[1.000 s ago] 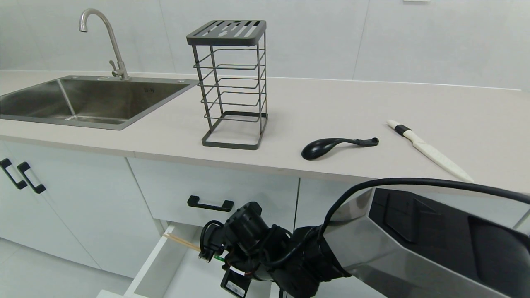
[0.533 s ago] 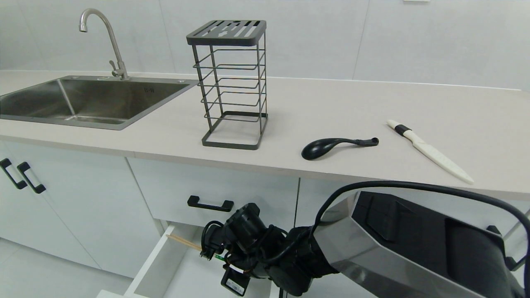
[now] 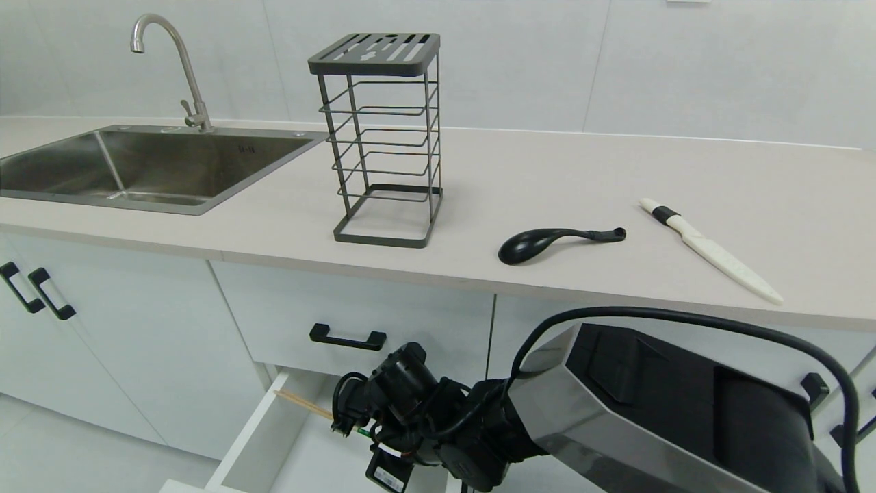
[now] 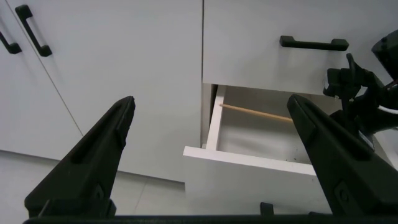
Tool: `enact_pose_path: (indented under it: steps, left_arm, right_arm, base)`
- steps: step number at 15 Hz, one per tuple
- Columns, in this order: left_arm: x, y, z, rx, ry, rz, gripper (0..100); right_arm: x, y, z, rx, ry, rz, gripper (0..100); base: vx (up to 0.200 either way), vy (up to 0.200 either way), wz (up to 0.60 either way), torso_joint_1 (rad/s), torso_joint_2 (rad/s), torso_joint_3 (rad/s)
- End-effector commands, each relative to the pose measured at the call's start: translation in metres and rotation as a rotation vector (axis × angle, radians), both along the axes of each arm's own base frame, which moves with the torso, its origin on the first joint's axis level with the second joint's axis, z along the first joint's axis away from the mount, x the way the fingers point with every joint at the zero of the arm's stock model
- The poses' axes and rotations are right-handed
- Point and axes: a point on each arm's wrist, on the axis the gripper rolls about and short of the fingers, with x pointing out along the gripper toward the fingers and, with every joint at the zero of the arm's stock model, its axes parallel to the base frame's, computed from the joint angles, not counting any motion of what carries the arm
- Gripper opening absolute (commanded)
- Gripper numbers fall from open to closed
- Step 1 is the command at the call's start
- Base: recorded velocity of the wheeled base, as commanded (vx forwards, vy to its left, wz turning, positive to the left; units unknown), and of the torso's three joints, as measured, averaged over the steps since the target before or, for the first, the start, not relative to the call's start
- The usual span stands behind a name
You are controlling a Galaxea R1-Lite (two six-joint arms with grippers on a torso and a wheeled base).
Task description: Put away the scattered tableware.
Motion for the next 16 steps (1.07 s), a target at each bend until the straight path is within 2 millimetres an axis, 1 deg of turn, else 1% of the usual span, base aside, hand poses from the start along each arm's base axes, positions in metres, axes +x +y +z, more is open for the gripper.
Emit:
enact_pose_path:
  steps: [1,7,10,12,13,16]
  left_arm:
    - [0.0,0.0,0.0,-0.001,0.001,-0.002,100]
    - [0.0,0.0,0.0,-0.001,0.001,-0.002,100]
    - [0.0,0.0,0.0,-0.001,0.001,0.0,100]
    - [0.0,0.0,0.0,-0.001,0.001,0.0,100]
    - [0.0,0.0,0.0,0.001,0.001,0.001,100]
    - [0.0,0.0,0.0,-0.001,0.001,0.0,100]
  right_arm:
    - [-0.004,0.0,-0.01,-0.023,0.027,0.025,0]
    - [-0.005,0.0,-0.008,-0.035,0.002,0.073,0]
    - [-0.004,-0.002,0.001,-0.025,-0.01,0.065,0]
    - [-0.007,-0.01,0.003,-0.044,0.001,0.055,0]
    - [-0.01,-0.014,0.0,-0.06,0.013,0.053,0]
    - [-0.011,-0.018,-0.004,-0.079,0.015,0.048,0]
  base:
    - [0.0,0.0,0.0,0.0,0.0,0.0]
    - [0.0,0.0,0.0,0.0,0.0,0.0]
    - [0.0,0.0,0.0,0.0,0.0,0.0]
    - [0.0,0.0,0.0,0.0,0.0,0.0]
    - [0.0,0.0,0.0,0.0,0.0,0.0]
    - [0.0,0.0,0.0,0.0,0.0,0.0]
